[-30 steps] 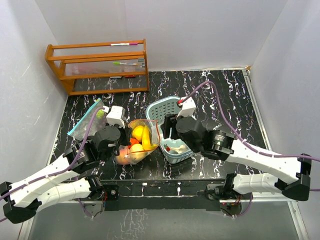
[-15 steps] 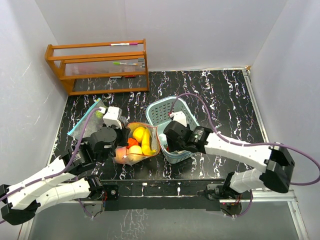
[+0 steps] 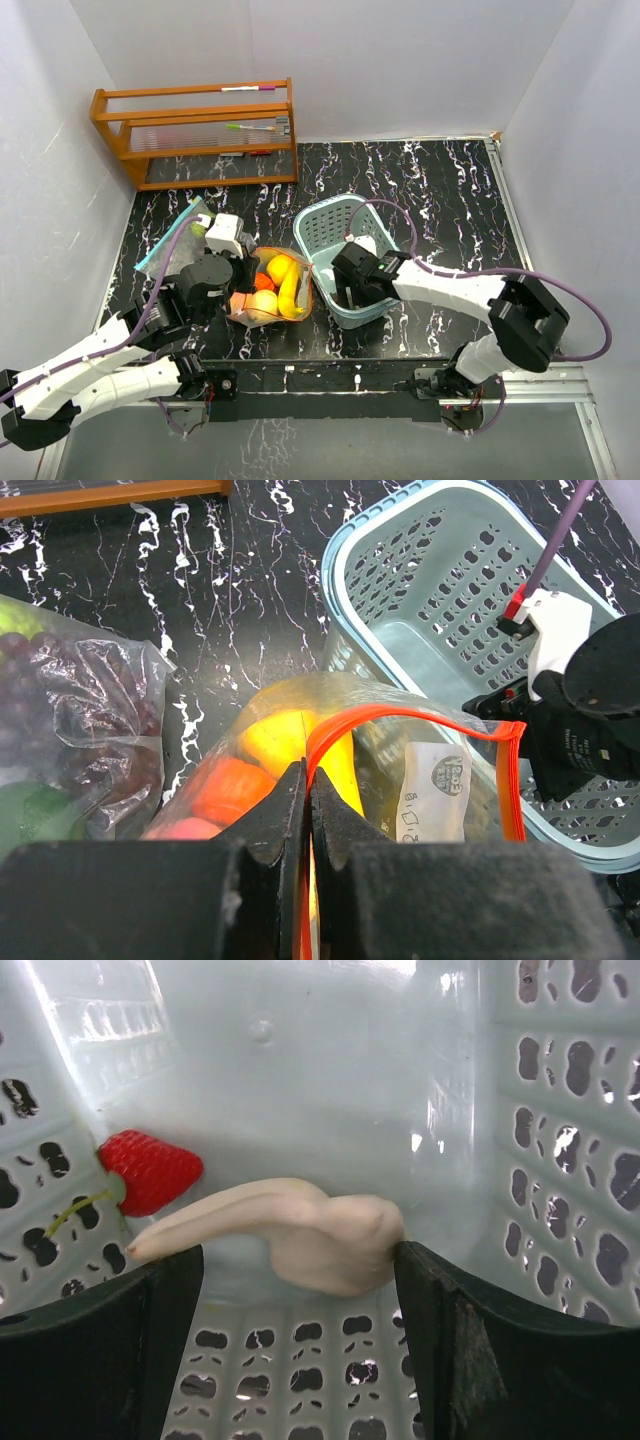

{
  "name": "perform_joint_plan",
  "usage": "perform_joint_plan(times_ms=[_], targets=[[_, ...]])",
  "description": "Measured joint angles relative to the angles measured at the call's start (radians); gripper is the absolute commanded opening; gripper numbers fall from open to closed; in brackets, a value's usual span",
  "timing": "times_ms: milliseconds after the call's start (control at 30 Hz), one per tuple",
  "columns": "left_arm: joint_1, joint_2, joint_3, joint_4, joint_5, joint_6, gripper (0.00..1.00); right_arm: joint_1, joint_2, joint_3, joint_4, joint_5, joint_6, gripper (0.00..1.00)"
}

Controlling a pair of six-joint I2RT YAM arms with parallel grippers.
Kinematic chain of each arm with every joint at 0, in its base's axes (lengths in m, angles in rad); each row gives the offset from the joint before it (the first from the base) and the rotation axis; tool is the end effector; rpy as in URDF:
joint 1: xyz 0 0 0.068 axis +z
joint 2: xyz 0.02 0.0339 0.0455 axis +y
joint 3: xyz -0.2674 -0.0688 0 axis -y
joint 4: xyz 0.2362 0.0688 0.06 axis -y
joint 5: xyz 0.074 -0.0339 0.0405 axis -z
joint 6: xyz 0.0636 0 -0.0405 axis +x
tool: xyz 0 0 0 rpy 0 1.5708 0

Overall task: Place the food in the zip-top bag and seal the zipper
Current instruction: Pick up the fake vegetable from the bin.

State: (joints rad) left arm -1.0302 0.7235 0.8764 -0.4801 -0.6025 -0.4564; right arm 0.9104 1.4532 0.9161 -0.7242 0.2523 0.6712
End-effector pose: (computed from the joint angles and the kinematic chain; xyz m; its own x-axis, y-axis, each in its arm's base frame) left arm 0.1151 -0.1217 0.3452 -0.3381 -0.1423 -0.9303 0.3133 0.9151 -0.2538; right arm 0.1742 0.1984 0.1806 -0.9041 -0.1823 -0.3864 -0.1989 0.9800 0.0032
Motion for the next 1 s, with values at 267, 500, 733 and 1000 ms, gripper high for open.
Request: perform_joint_plan(times_ms=[267, 500, 733, 1000], targets=[[0.0, 0.001, 0.0, 0.0, -0.002, 0.0, 0.0, -0.03, 0.048, -0.049, 0.071, -0.049, -0.021, 0.39], [0.0, 0.01, 0.001, 0.0, -0.004, 0.0, 0.0, -0.03, 0.027, -0.018, 0.051, -0.017, -0.039, 0.11], [0.0, 0.011, 0.001, 0.0, -0.007, 0.0, 0.0, -0.03, -0.121, 0.133, 0.018, 0.044, -0.099, 0.08], [0.0, 0.024, 0.001, 0.0, -0.007, 0.0, 0.0, -0.029, -0.309, 0.291, 0.151, -0.156, -0.242, 0.08]])
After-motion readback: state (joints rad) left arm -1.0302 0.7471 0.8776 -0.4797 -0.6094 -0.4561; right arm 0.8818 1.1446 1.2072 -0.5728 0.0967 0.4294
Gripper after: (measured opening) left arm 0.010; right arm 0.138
